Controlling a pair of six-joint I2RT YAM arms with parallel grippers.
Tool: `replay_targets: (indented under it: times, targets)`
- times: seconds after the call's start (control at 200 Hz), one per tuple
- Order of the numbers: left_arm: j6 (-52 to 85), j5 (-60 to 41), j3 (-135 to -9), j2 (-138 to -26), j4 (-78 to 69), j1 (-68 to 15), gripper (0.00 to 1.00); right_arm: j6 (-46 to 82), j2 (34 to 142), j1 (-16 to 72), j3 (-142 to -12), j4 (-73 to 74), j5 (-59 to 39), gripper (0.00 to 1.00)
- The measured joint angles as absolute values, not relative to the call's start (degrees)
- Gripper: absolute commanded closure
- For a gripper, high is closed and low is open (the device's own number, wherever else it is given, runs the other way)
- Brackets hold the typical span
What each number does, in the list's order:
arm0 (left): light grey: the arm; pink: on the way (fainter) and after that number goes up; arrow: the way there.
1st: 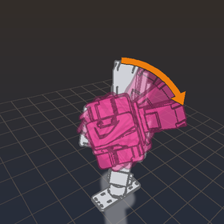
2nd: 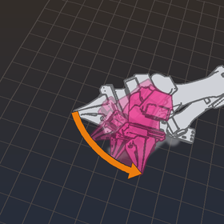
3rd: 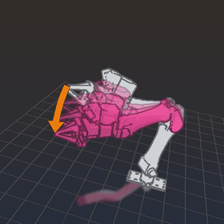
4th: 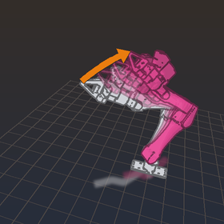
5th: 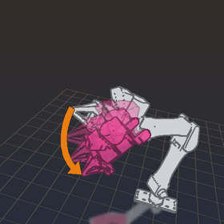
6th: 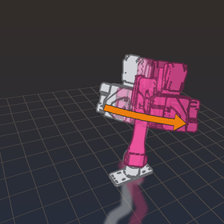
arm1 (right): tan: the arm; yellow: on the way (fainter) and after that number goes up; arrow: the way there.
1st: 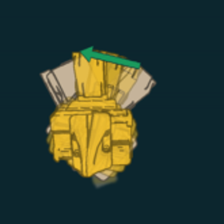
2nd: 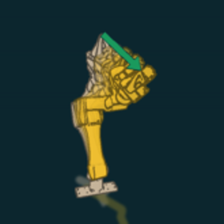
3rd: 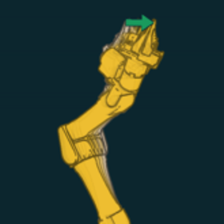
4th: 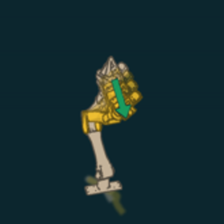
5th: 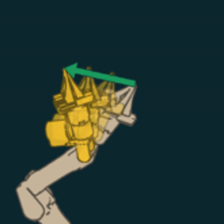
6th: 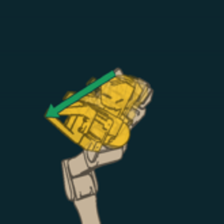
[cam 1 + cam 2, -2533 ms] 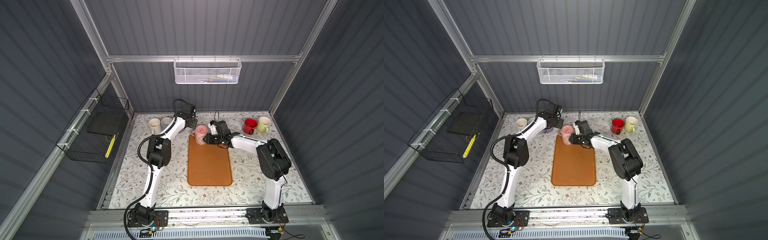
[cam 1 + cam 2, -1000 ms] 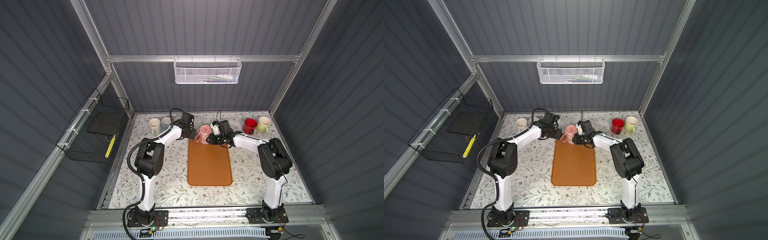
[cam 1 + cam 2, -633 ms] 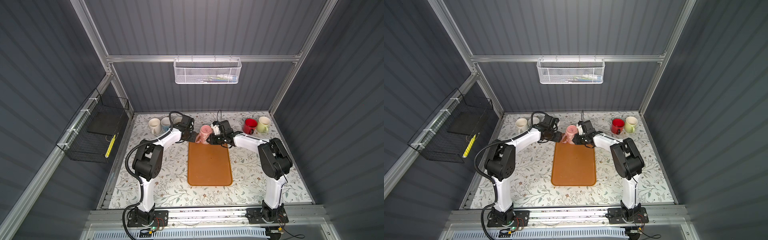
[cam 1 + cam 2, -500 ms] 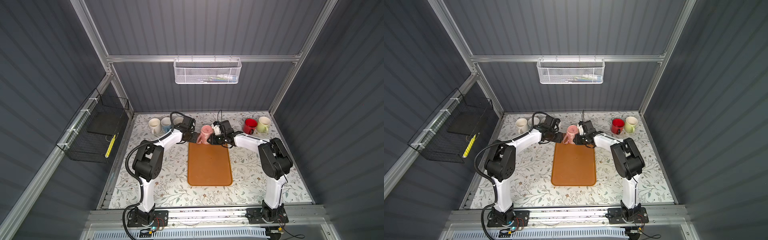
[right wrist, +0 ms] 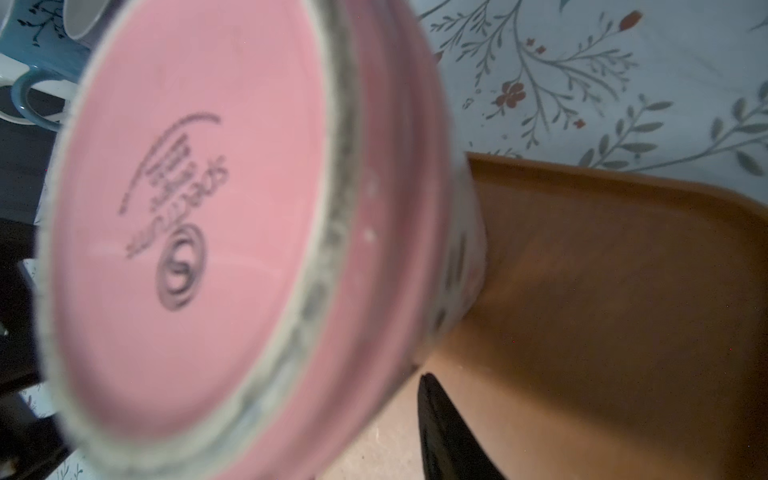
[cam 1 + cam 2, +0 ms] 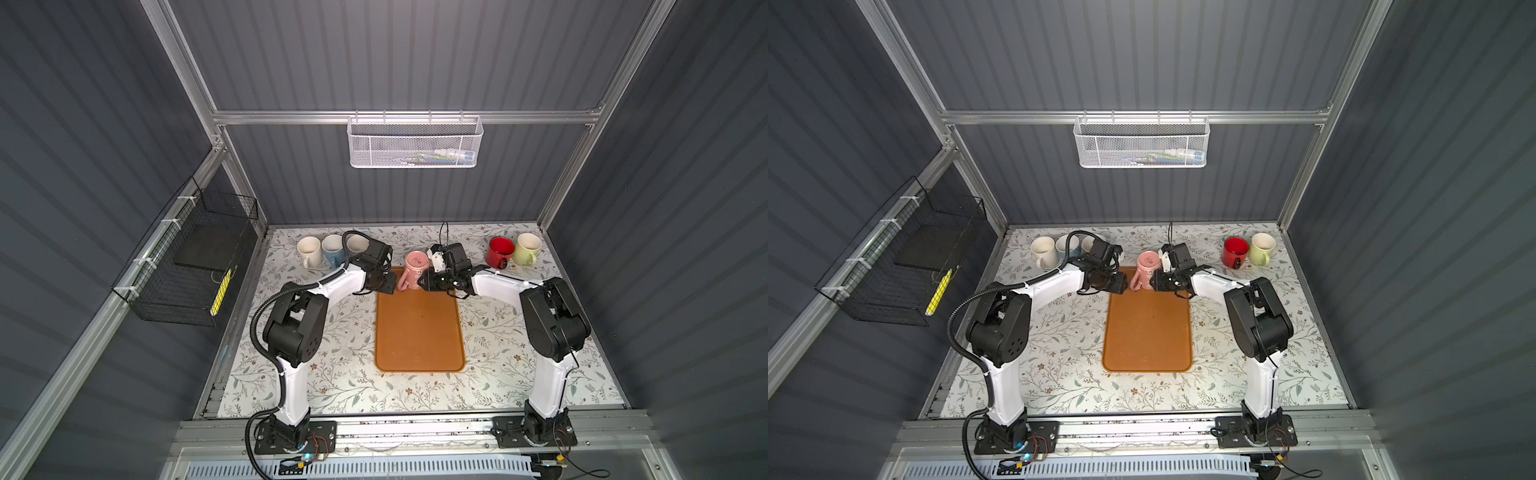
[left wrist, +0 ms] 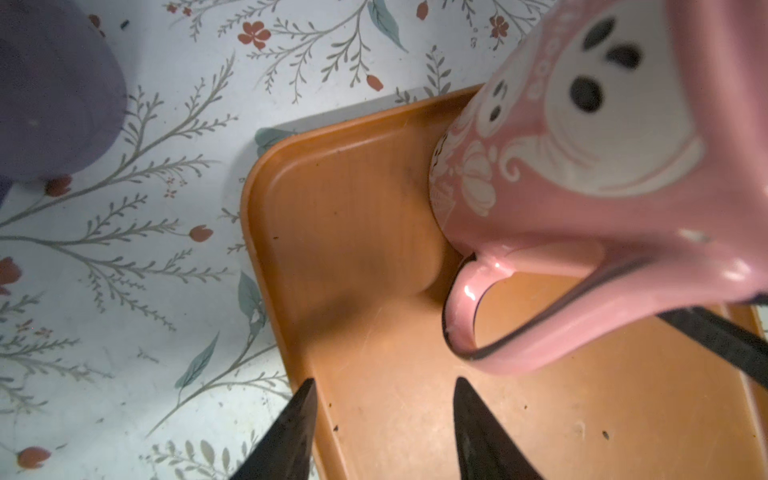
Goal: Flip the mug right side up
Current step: 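Hold the pink mug with the right gripper while the left gripper reaches toward it, then grasp the pink mug with the left gripper while the right gripper opens and draws back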
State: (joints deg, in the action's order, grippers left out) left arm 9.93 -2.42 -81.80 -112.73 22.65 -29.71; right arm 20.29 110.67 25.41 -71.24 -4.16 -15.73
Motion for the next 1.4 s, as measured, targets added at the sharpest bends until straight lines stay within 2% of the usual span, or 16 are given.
replay_targets:
  times: [0.385, 0.79, 1.401]
  targets:
    - [9.21, -1.41, -77.19, -104.88, 20.91, -29.69, 0.43, 20.34, 102.67, 23.38, -63.7, -1.8, -15.49, 0.57]
    - [2.13, -10.26, -69.04, -98.91, 13.47, -29.71, 0.35, 20.21, 92.44, 20.91, -55.13, -0.32, -17.76, 0.51]
    - [-6.98, -12.14, -79.99, -113.56, 13.19, -30.3, 0.33, 17.5, 82.04, 20.23, -49.91, -4.43, -15.25, 0.45]
